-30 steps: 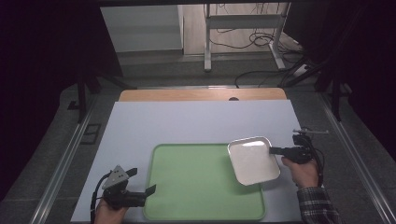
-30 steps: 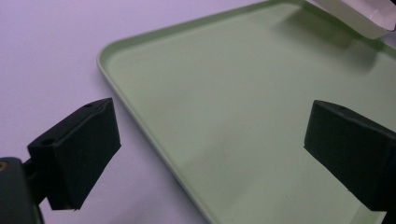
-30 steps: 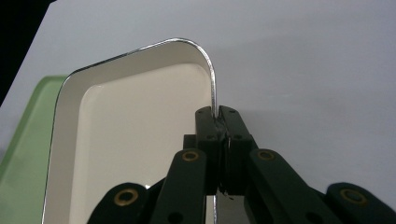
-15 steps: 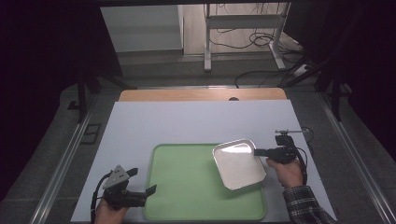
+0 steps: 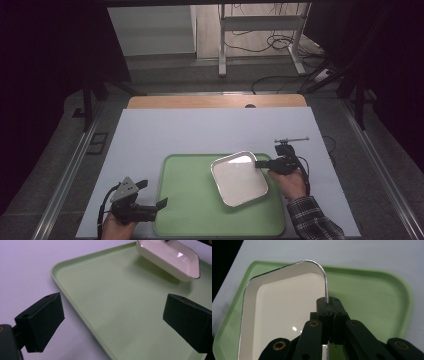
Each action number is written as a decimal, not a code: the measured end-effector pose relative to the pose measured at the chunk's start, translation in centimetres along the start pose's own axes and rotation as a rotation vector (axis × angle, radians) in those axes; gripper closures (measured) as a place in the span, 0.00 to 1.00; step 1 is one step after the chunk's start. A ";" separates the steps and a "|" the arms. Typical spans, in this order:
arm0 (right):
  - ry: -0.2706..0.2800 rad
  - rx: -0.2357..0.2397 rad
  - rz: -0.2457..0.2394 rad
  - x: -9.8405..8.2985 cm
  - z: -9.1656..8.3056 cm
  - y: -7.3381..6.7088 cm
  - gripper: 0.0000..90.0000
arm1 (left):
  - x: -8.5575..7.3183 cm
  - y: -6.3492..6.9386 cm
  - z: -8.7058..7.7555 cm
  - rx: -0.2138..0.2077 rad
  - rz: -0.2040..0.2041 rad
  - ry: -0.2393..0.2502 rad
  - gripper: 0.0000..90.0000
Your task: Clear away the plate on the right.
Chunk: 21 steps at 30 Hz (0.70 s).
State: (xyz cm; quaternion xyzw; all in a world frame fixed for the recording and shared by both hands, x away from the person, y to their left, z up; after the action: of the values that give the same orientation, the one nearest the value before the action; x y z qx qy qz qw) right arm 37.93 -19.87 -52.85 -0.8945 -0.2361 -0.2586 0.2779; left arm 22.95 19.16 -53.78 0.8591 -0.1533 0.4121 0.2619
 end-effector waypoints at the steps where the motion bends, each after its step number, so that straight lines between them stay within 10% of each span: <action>1: 0.000 0.000 0.000 0.0 0.0 0.0 0.98 | 0.0 0.0 0.0 0.000 0.000 0.000 0.03; 21: -0.063 -0.002 0.012 1.1 5.0 -1.9 0.98 | -0.1 0.0 0.1 -0.005 0.001 -0.006 0.03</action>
State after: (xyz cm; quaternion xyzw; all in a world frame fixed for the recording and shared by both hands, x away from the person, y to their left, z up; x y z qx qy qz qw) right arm 39.28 -15.07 -55.02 -0.9039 -0.2391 -0.2288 0.2712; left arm 22.96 19.15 -53.87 0.8596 -0.1555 0.4095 0.2631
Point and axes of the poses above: each handheld gripper's, and its own axes: z roughly forward along the jaws, x roughly out of its top, y roughly to its right, the point moved 5 cm from there along z, roughly forward along the jaws, and after that the axes turned 11 degrees about -z, right-handed, at the moved point
